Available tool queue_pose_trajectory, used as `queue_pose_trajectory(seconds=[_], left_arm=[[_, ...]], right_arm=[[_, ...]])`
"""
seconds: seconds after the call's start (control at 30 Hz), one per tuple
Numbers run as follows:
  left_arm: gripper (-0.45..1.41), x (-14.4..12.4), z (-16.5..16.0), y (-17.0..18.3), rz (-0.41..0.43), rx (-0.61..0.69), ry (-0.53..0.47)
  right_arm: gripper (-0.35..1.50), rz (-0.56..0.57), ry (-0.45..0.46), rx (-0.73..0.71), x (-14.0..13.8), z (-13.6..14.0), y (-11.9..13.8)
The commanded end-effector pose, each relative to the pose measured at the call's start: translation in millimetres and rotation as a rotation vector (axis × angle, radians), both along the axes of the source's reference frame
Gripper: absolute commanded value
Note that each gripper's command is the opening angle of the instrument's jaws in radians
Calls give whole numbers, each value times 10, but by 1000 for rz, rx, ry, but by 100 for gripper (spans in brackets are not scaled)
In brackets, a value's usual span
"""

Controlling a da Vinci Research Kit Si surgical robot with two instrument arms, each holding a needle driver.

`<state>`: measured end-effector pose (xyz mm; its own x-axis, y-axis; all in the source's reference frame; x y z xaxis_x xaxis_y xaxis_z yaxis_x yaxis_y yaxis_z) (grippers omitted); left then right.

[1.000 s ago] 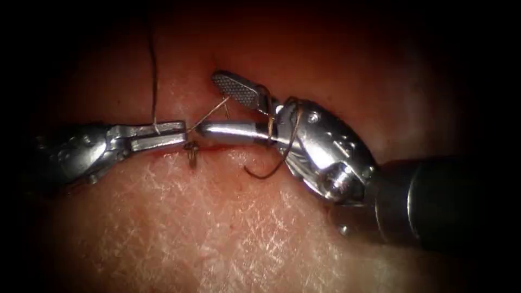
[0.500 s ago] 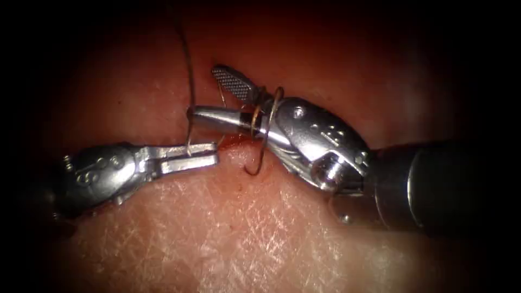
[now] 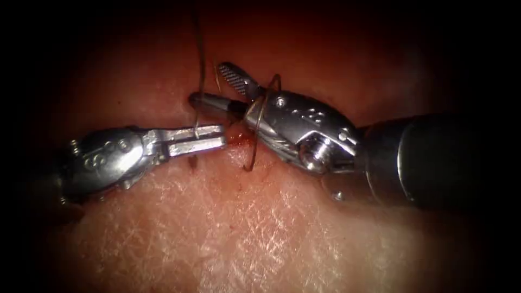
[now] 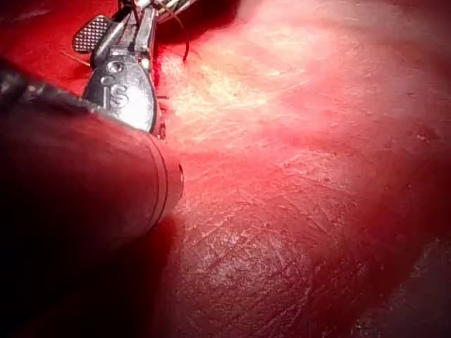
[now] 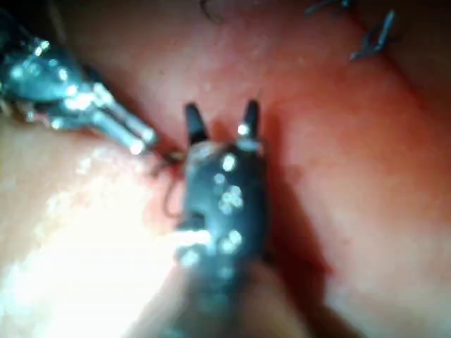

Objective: Wound Closure

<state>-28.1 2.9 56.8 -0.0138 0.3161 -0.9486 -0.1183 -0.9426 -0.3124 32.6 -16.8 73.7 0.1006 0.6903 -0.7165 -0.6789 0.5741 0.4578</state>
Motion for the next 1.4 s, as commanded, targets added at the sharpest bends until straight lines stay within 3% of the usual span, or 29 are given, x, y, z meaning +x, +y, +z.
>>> queue_pose_trajectory(seconds=[0.03,0.2,0.37,0.5,0.53,0.63,1.1,1.4], left_arm=[[-45,-4,8,-2,0,2,-1],[-45,0,12,3,0,2,-1],[-45,1,13,4,1,2,-1],[-45,1,13,4,1,2,-1],[-45,1,13,4,1,2,-1],[-45,3,13,4,3,2,-2],[-45,28,22,22,-23,25,19],[-45,64,39,93,-47,72,111]], right_arm=[[57,-2,-5,6,8,10,-1],[61,-14,-32,25,8,23,2],[79,-8,-43,59,8,41,0],[76,-20,-28,81,13,53,-2],[64,-22,-20,86,14,54,-3],[-35,-51,15,107,16,53,-3],[-35,-77,1,29,14,7,-14],[-35,-73,-16,-17,0,-6,-38]])
